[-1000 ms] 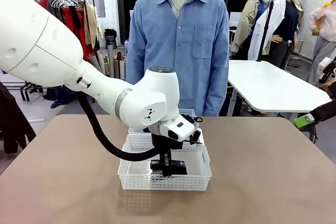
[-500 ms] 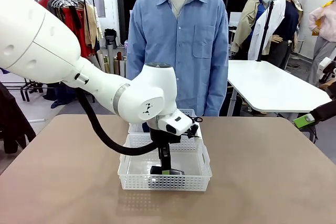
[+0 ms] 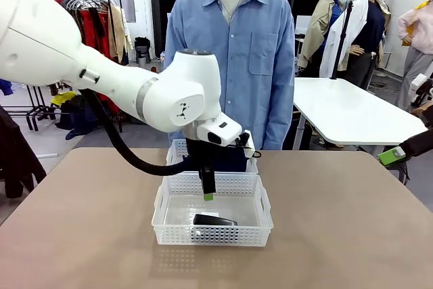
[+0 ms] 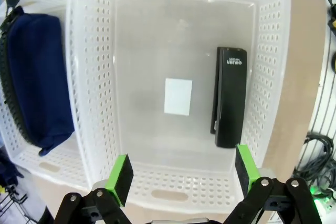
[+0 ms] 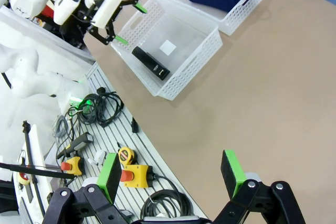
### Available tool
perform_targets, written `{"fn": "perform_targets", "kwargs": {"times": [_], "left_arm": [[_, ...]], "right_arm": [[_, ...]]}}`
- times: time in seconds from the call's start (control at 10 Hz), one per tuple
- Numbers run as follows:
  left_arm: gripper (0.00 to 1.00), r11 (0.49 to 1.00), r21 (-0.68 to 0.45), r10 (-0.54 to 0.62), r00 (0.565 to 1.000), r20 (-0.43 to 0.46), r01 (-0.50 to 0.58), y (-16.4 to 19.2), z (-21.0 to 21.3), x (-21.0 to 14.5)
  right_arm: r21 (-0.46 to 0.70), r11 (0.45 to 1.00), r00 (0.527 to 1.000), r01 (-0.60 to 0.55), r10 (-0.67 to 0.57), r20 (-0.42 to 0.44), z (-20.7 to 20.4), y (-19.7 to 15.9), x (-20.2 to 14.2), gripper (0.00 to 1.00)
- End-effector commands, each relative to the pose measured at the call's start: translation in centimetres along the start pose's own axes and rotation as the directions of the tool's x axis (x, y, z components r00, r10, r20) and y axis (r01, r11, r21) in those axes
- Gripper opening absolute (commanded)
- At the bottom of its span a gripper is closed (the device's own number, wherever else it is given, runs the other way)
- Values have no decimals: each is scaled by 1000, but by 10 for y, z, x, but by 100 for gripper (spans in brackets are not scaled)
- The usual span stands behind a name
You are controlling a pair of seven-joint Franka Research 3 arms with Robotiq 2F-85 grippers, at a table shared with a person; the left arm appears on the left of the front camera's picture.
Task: Distribute items into two baskets.
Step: Place the picked Stapler into the Organizing basket as instructed by the person.
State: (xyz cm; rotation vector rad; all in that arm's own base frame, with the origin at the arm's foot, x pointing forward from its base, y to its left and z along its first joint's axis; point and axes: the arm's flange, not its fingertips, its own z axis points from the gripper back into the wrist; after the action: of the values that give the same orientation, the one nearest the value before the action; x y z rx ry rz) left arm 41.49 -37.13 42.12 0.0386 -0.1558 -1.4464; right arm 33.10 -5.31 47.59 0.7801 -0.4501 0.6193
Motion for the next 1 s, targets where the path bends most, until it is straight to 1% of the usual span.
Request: {"fn": "perform_targets", "kwargs": {"times": [0.0,0.2,0.3,0.9], "left_arm": [[100,1000,-9,16,1000,-10,-16,-8,12,-14],[100,1000,3,25,1000,1,-25,-15,23,-22],[100,1000,3,10,1000,-10,-10,-5,14,-6],[100,1000,3,10,1000,-10,-10,-5,14,-6]], "right_arm": [[-6,1000,1000,-1,1,-2,0,1,2,100],[-6,1000,1000,-1,1,-2,0,1,2,100],[-6,1000,1000,-1,1,-2,0,1,2,100],[-6,1000,1000,-1,1,-2,0,1,2,100]]}}
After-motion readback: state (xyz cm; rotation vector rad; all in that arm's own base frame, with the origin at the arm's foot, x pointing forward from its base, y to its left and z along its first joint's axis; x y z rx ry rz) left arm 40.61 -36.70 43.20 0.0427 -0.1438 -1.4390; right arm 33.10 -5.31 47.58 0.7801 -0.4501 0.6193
